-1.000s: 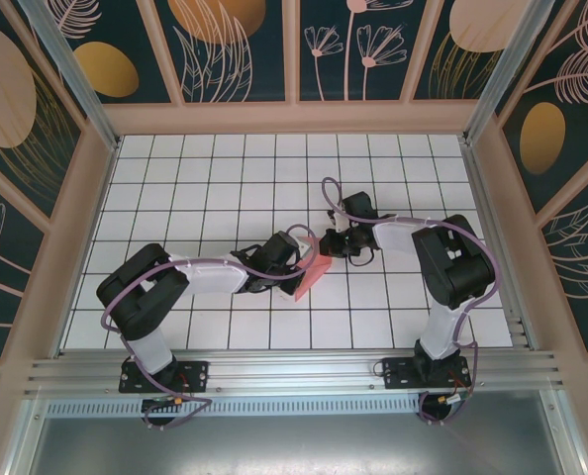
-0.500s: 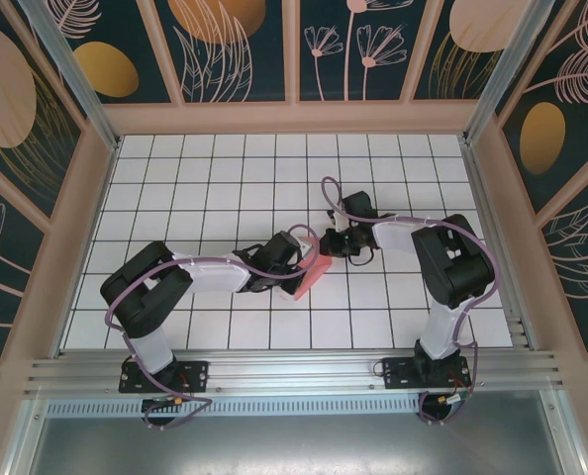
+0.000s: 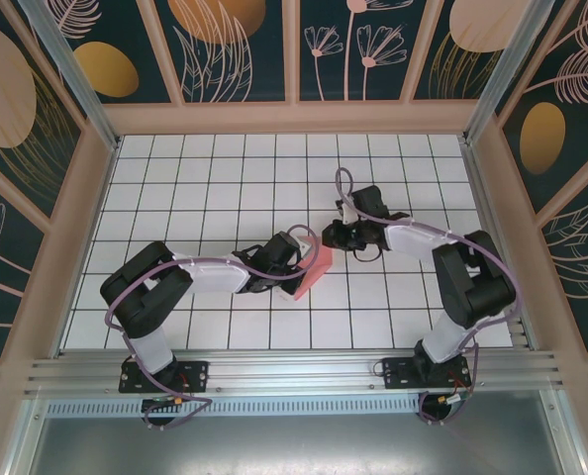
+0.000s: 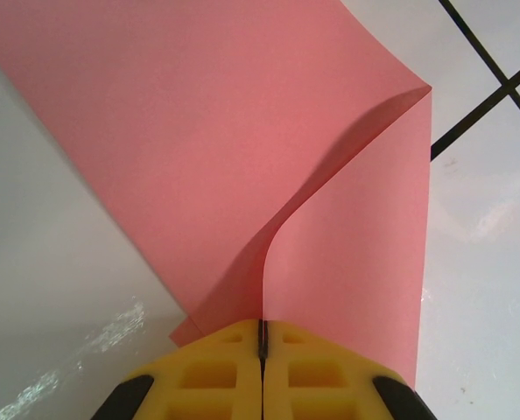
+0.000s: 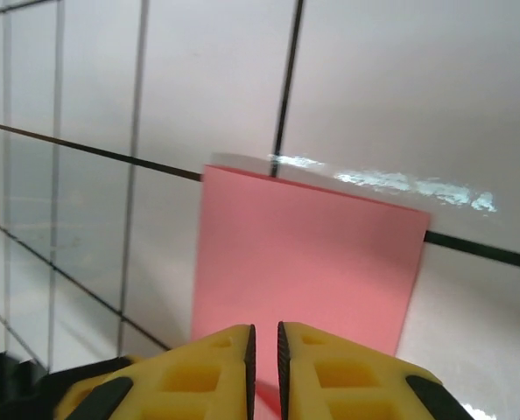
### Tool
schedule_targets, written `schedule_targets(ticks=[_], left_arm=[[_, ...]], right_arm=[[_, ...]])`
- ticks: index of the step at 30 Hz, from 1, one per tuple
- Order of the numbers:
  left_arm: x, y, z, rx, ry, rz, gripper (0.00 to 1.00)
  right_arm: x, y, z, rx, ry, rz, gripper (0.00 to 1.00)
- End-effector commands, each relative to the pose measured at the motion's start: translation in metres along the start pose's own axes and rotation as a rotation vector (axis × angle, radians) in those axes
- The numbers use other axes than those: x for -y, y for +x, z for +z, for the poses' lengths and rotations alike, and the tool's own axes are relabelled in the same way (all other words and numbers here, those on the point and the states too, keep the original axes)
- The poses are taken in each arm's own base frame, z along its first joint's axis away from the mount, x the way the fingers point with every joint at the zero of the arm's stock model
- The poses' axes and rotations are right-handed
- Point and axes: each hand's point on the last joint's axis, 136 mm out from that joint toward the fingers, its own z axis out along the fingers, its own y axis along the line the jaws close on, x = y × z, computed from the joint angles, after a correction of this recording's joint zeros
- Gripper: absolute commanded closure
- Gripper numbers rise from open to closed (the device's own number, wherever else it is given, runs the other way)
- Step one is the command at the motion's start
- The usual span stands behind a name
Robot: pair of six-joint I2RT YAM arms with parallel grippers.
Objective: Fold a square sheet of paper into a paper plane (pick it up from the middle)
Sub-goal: Third fold the triangle at the center of the table.
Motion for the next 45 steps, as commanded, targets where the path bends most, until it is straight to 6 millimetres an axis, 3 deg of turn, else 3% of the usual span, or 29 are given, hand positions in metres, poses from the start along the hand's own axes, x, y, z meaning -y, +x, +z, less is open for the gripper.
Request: schedule_targets(ticks=[1, 7, 15, 26, 34, 40, 45], left_arm=[[-0.009, 0.022, 0.005, -0.063, -0.021, -0.022, 0.92], [-0.009, 0.023, 0.006, -0.066, -0.018, -0.023, 0.92], [-0.008, 0.023, 0.007, -0.071, -0.012, -0.023, 0.92], [-0.008, 0.029, 0.008, -0.087, -0.008, -0.026, 0.92], [-0.01, 0.03, 0.008, -0.089, -0.019, -0.031, 0.93], [-0.011, 0.028, 0.008, -0.086, -0.027, -0.028, 0.94], [-0.011, 0.029, 0.009, -0.09, -0.023, -0.03, 0.94]], right_arm=[[-0.019, 0.015, -0.013, 0.018, -0.123, 0.091, 0.87], [-0.033, 0.046, -0.008, -0.001, -0.203, 0.165, 0.92], [-0.034, 0.072, 0.019, -0.066, -0.23, 0.225, 0.95], [-0.003, 0.097, 0.038, -0.098, -0.16, 0.273, 0.95], [-0.021, 0.084, 0.021, -0.068, -0.183, 0.218, 0.95], [-0.035, 0.098, 0.014, -0.07, -0.239, 0.227, 0.95], [-0.03, 0.107, 0.021, -0.076, -0.23, 0.255, 0.95]])
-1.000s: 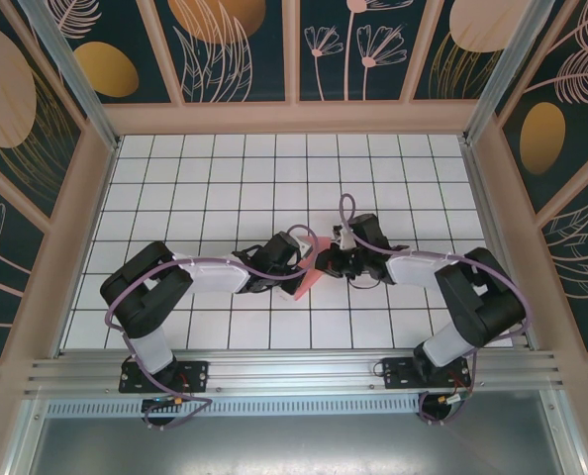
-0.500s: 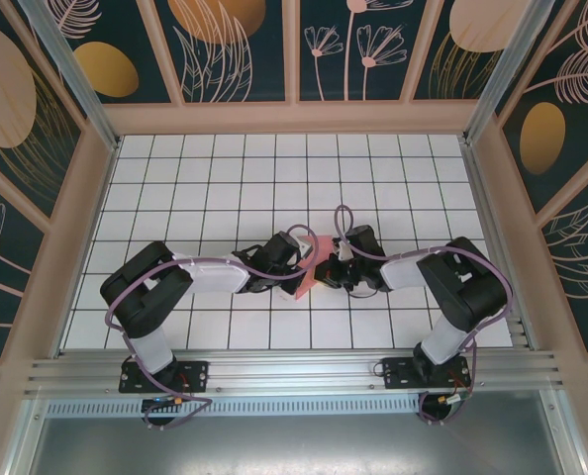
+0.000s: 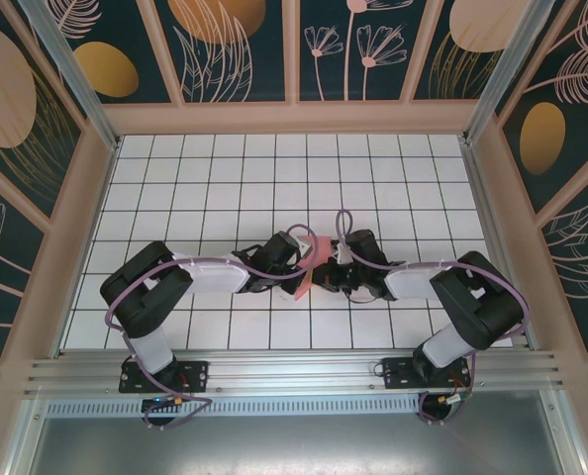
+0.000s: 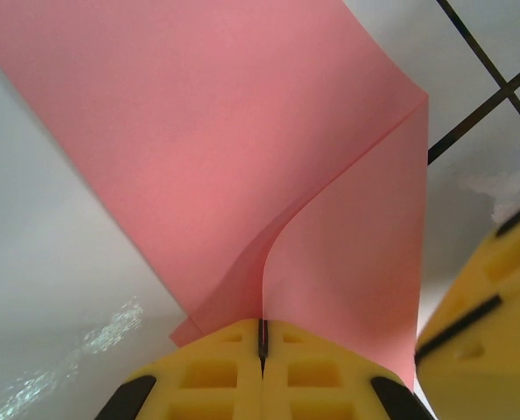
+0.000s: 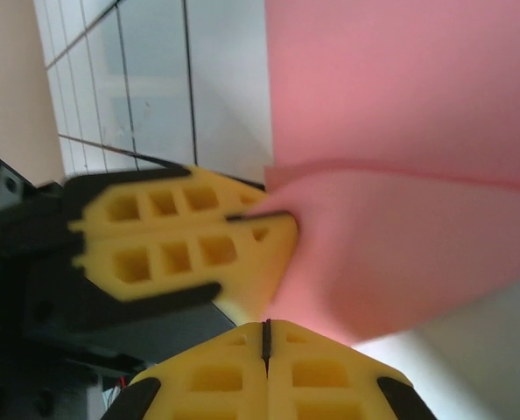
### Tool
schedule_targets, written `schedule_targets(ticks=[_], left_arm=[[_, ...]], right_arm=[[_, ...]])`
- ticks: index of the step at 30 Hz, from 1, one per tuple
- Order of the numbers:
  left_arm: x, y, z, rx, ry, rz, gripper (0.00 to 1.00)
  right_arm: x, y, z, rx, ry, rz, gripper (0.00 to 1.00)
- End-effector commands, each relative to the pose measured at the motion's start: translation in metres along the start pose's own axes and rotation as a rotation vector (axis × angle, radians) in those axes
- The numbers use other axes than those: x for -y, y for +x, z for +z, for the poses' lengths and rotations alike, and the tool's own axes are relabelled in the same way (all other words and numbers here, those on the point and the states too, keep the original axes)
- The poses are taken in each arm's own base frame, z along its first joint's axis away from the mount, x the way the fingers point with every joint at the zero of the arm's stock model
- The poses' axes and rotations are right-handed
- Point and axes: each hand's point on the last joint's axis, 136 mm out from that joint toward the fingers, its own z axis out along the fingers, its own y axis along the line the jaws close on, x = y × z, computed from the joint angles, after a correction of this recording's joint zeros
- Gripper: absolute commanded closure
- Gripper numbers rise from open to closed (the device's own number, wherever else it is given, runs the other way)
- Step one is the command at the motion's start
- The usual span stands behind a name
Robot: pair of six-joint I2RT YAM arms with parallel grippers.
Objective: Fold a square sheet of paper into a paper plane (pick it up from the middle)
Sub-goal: Third fold the triangle at the center of the table.
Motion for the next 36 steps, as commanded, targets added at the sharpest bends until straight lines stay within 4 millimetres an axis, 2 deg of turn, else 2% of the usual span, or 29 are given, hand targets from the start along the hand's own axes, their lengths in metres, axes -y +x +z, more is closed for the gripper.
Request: schedule_targets(ticks=[1, 4, 11, 14, 20, 24, 27, 36], left_arm=[[-0.011, 0.028, 0.008, -0.089, -0.029, -0.023, 0.94], [-0.012, 0.028, 0.008, -0.09, -0.028, -0.022, 0.94], [-0.012, 0.03, 0.008, -0.092, -0.029, -0.024, 0.94], [-0.012, 0.031, 0.008, -0.095, -0.032, -0.022, 0.94], [-0.013, 0.031, 0.008, -0.094, -0.034, -0.021, 0.94], [-0.013, 0.03, 0.008, -0.094, -0.036, -0.02, 0.94], [-0.013, 0.031, 0.009, -0.097, -0.035, -0.021, 0.94], [-0.013, 0.032, 0.009, -0.098, -0.033, -0.02, 0.94]], right_arm=[[0.001, 0.001, 0.004, 0.017, -0.019, 0.017, 0.95], [0.005, 0.002, 0.01, 0.005, -0.02, 0.021, 0.95], [0.032, 0.01, 0.017, -0.018, 0.07, 0.049, 0.96], [0.025, 0.009, 0.014, -0.012, 0.06, 0.036, 0.95], [-0.002, 0.012, 0.009, -0.002, -0.002, 0.005, 0.95], [-0.007, 0.018, 0.011, 0.002, -0.031, 0.017, 0.95], [-0.005, 0.02, 0.015, -0.001, -0.026, 0.021, 0.95], [0.02, 0.025, 0.025, -0.003, 0.041, 0.071, 0.96]])
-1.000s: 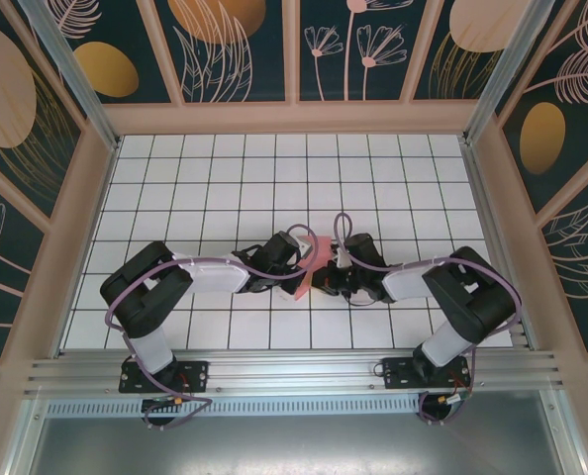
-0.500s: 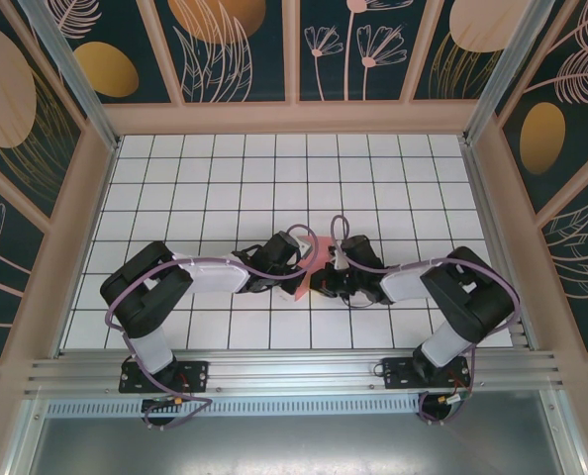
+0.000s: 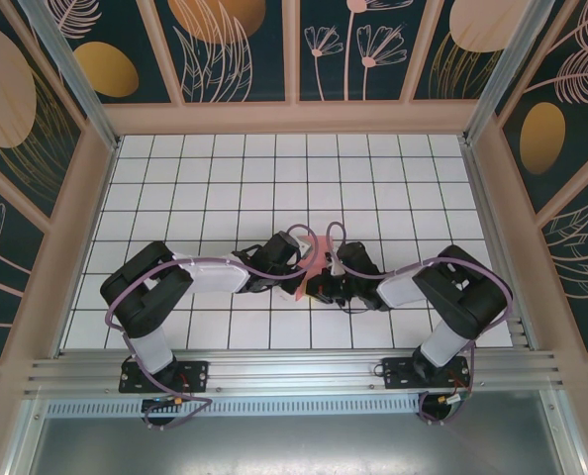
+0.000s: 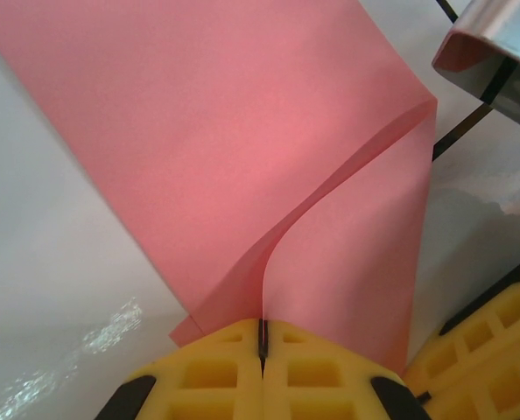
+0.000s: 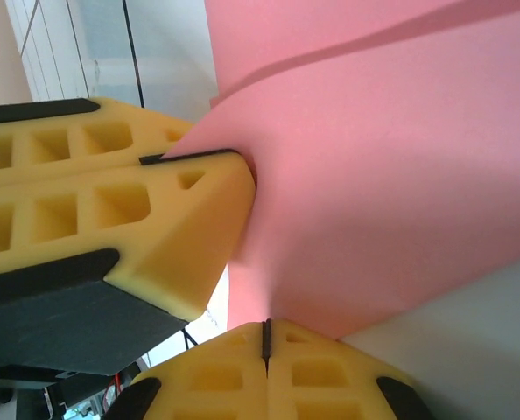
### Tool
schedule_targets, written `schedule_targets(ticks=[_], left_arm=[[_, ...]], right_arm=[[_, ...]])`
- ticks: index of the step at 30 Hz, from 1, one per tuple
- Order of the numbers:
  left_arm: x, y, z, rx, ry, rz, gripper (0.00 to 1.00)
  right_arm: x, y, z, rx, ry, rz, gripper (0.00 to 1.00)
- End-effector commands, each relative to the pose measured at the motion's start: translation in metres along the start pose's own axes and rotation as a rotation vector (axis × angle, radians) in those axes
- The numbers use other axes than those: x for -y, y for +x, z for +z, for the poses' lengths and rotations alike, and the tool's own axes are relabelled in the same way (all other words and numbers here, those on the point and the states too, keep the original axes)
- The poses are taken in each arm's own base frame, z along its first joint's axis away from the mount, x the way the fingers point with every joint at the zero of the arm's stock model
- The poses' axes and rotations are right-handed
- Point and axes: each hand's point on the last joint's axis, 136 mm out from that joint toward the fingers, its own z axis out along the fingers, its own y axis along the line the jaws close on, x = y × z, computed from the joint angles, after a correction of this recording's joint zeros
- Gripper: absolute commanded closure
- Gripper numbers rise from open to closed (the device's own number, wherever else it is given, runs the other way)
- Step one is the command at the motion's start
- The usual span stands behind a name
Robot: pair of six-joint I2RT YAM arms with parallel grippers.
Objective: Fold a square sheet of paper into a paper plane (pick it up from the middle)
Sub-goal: Third fold the triangle at the center of the table.
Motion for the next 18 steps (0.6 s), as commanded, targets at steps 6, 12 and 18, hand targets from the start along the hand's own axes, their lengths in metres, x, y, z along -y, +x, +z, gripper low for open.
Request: schedule_targets(ticks=[6, 12, 18], left_arm=[[-0.013, 0.031, 0.008, -0.094, -0.034, -0.02, 0.94], [-0.013, 0.031, 0.009, -0.095, -0.033, -0.019, 0.94], [-0.013, 0.031, 0.009, -0.094, -0.032, -0.016, 0.94]], right_arm=[[-0.006, 0.005, -0.002, 0.021, 0.013, -0.018, 0.96], [-0.02, 0.009, -0.003, 0.042, -0.03, -0.02, 0.96], [-0.014, 0.01, 0.004, 0.039, -0.02, -0.001, 0.96]])
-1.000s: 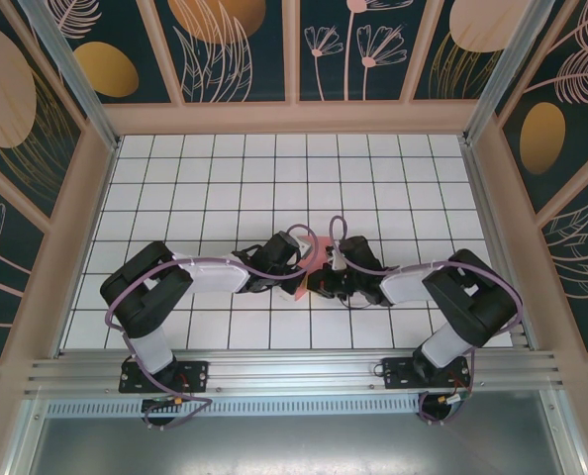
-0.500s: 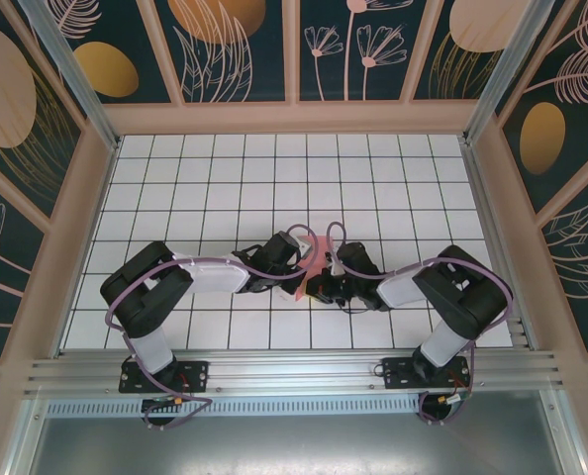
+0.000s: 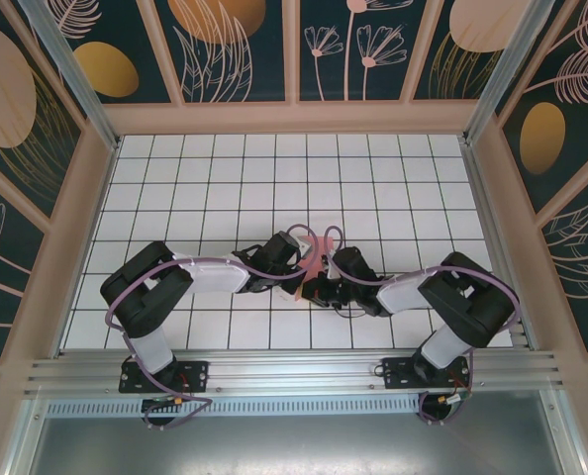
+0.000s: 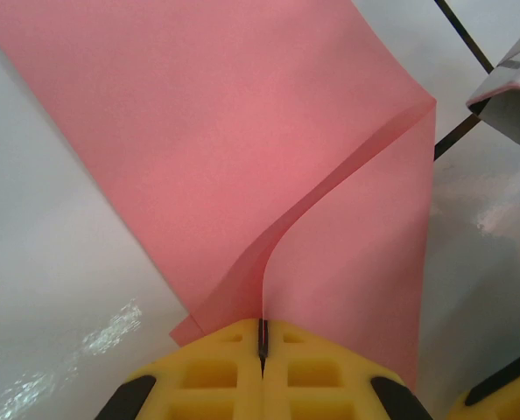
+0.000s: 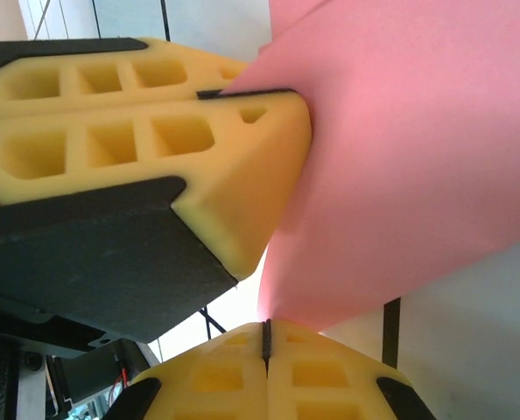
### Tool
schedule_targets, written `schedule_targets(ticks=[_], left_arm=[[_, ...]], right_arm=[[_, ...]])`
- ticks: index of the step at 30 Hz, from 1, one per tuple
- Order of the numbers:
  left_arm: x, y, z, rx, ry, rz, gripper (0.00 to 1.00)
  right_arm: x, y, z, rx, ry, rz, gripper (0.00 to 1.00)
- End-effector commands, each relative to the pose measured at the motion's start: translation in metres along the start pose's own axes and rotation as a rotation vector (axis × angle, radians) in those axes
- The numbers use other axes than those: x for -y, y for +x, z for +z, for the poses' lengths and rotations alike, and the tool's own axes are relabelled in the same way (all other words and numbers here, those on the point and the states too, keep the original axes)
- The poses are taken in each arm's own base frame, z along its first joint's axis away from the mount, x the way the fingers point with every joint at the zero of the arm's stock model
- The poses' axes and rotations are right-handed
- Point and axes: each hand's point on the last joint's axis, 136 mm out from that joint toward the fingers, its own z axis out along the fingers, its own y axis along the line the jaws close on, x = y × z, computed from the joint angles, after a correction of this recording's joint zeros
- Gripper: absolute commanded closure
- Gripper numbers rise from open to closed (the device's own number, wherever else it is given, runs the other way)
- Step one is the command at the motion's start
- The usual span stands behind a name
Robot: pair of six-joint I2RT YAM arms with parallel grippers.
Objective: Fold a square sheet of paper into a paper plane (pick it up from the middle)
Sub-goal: Third fold the triangle at the center of the table.
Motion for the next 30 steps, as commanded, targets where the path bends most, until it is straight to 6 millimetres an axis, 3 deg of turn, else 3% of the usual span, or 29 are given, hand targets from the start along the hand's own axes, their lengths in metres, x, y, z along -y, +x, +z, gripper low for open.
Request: schedule_targets(ticks=[1, 9, 17, 20, 26, 30], left_arm=[[-0.013, 0.032, 0.009, -0.097, -0.032, -0.017, 0.94], [-0.013, 0.033, 0.008, -0.093, -0.027, -0.021, 0.94], [-0.013, 0.034, 0.009, -0.093, -0.028, -0.021, 0.94], [-0.013, 0.033, 0.008, -0.09, -0.027, -0.019, 0.94], [-0.012, 0.033, 0.009, -0.091, -0.025, -0.019, 0.94], [-0.012, 0.033, 0.008, -0.092, -0.027, -0.018, 0.94]], right_arm=[[0.002, -0.002, 0.005, 0.022, -0.008, 0.008, 0.96], [0.024, 0.0, 0.007, 0.023, 0.089, 0.04, 0.96], [-0.008, -0.001, -0.001, 0.04, -0.008, 0.014, 0.96], [-0.01, 0.001, 0.0, 0.036, -0.018, 0.014, 0.96], [-0.003, 0.006, 0.01, 0.011, 0.0, 0.033, 0.96], [0.016, 0.009, 0.016, 0.001, 0.063, 0.059, 0.96]])
